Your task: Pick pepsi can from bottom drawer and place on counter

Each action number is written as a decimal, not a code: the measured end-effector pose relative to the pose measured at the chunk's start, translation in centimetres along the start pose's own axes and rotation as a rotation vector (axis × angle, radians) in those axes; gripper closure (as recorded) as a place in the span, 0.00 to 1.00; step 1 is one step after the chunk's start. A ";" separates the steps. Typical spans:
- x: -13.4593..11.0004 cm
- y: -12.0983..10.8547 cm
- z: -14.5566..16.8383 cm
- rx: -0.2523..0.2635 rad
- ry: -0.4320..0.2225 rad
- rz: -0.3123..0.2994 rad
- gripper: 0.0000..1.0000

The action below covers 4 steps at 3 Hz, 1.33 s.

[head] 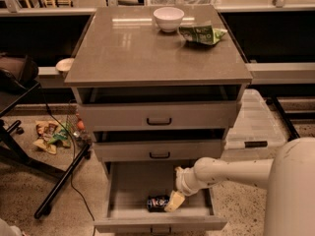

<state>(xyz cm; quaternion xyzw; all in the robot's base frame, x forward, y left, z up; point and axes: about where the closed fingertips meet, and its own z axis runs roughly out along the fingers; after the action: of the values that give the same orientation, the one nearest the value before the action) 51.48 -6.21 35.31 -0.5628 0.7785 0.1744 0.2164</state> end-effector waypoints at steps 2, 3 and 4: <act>1.9 -1.7 7.1 -0.043 -0.069 0.037 0.00; 1.7 -2.1 10.6 -0.066 -0.048 0.012 0.00; 1.9 -2.7 13.9 -0.085 -0.074 0.005 0.00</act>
Offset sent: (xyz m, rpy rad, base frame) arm 0.0112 0.0102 -0.0448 0.0672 0.0225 -0.0022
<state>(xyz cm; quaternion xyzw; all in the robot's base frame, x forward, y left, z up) 55.48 -1.40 22.48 -0.5625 0.7633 0.2286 0.2207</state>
